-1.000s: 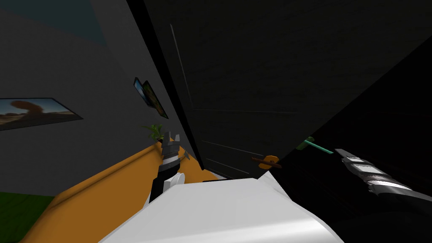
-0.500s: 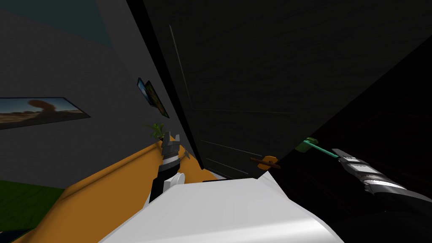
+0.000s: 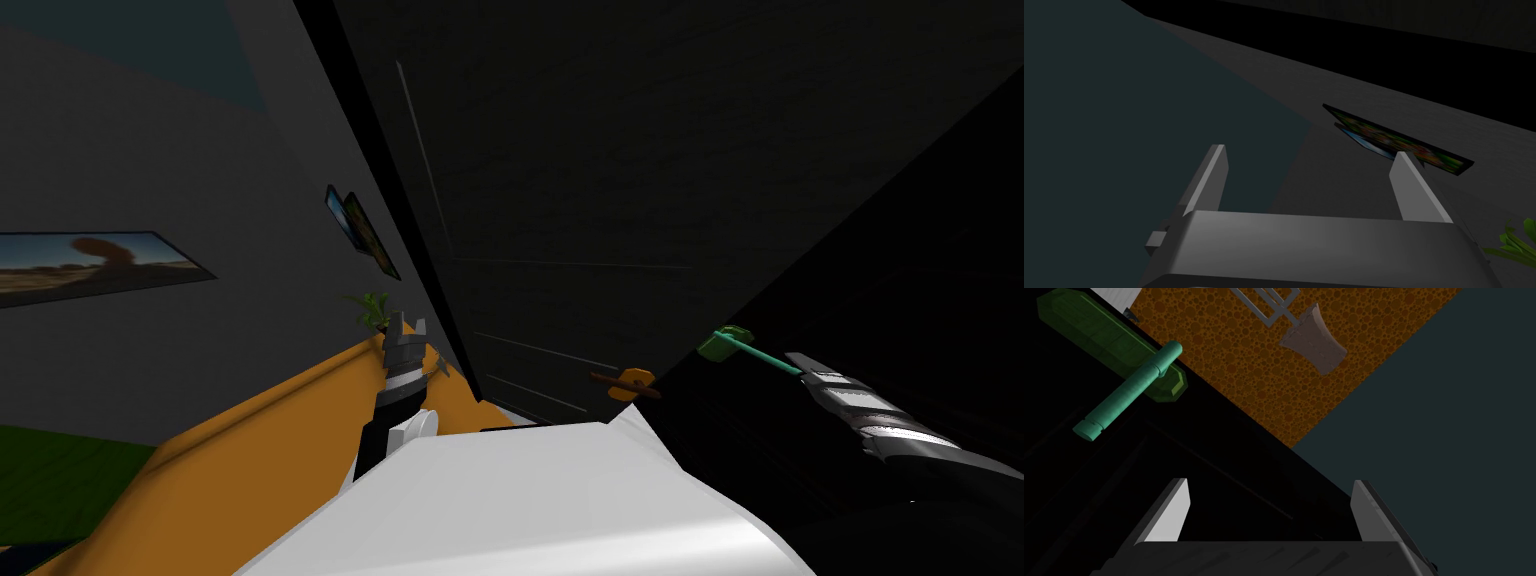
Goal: Push the door open
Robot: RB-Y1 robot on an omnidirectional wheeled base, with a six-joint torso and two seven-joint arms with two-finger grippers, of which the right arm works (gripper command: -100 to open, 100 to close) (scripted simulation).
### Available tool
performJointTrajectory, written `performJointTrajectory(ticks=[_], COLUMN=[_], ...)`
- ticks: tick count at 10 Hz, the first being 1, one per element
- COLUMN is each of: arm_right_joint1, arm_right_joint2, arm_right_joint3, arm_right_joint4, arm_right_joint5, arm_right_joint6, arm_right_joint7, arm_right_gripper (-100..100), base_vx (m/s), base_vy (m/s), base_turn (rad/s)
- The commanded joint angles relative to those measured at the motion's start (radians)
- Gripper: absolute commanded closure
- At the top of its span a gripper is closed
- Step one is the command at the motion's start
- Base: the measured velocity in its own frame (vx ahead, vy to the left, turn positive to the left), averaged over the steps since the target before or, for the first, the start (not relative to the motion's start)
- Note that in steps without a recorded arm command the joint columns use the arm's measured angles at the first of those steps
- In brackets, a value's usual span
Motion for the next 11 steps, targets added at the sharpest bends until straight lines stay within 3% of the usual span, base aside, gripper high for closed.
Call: performJointTrajectory(ticks=[1,6,11], arm_right_joint1=[0.000,0.000,-0.044], arm_right_joint2=[0.000,0.000,0.043], arm_right_joint3=[0.000,0.000,-0.030], arm_right_joint4=[0.000,0.000,0.026], arm_right_joint5=[0.000,0.000,0.001], arm_right_joint6=[0.000,0.000,0.008], arm_right_joint7=[0.000,0.000,0.082], arm_right_gripper=[-100,-100,-100], base_vx=[0.000,0.000,0.032], base_vy=[0.000,0.003,-0.075], base_turn=[0.000,0.007,0.172])
